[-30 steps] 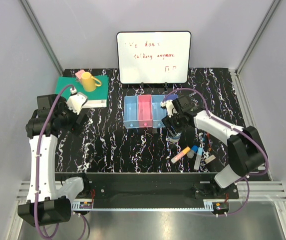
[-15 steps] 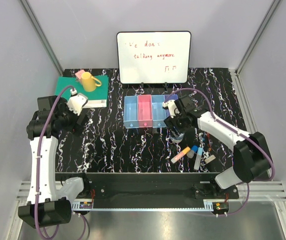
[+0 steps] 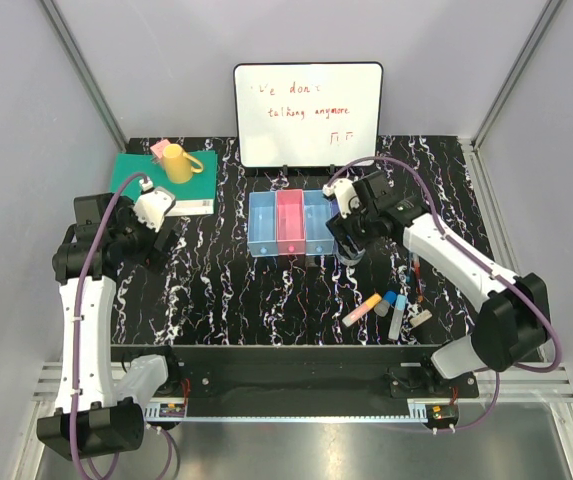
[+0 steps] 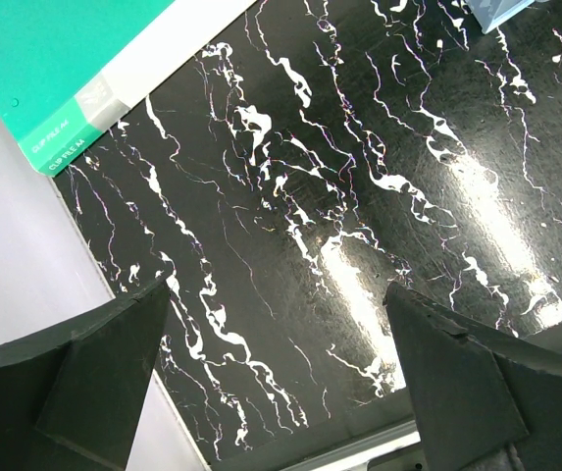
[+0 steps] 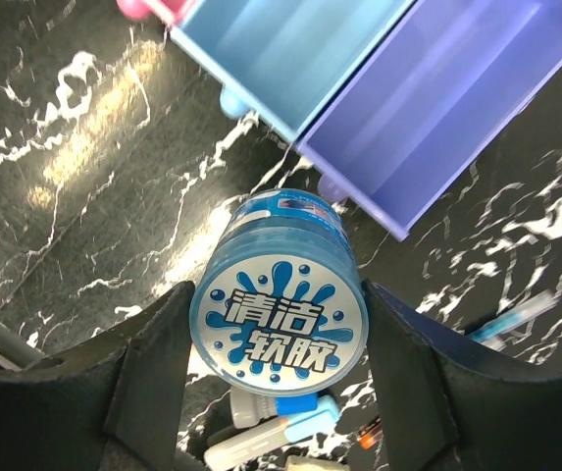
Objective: Sort the stationery into containers
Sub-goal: Pick up the stationery from the center of the board, then place the stationery in the storage box.
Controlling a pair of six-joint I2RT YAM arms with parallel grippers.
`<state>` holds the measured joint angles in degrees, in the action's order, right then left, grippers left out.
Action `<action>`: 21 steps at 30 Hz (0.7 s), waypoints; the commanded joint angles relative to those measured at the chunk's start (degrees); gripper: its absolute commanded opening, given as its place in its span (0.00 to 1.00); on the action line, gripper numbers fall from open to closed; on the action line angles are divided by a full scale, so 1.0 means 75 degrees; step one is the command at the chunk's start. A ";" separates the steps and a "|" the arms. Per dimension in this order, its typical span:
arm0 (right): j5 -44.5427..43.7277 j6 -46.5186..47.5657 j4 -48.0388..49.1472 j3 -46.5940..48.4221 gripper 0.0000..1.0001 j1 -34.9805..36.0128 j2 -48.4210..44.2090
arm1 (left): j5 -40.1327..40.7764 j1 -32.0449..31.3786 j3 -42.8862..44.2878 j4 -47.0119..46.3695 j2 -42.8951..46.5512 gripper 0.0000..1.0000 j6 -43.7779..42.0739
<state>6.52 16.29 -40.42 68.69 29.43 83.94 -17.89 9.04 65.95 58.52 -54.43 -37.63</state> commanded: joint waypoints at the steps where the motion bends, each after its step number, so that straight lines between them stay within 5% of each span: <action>1: -0.0318 0.0323 0.0315 0.0744 0.00 -0.0045 -0.0107 | -0.0228 -0.0033 0.0007 -0.0291 0.0121 0.99 0.0107; 21: -0.0636 0.0569 0.1218 0.3251 0.00 -0.0783 0.2704 | -0.0088 -0.0021 -0.0063 -0.0362 -0.0019 0.99 -0.0057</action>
<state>2.44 19.44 -35.62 88.03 24.45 101.95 -18.02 9.04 65.95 58.39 -54.48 -37.50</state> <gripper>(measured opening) 0.702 0.987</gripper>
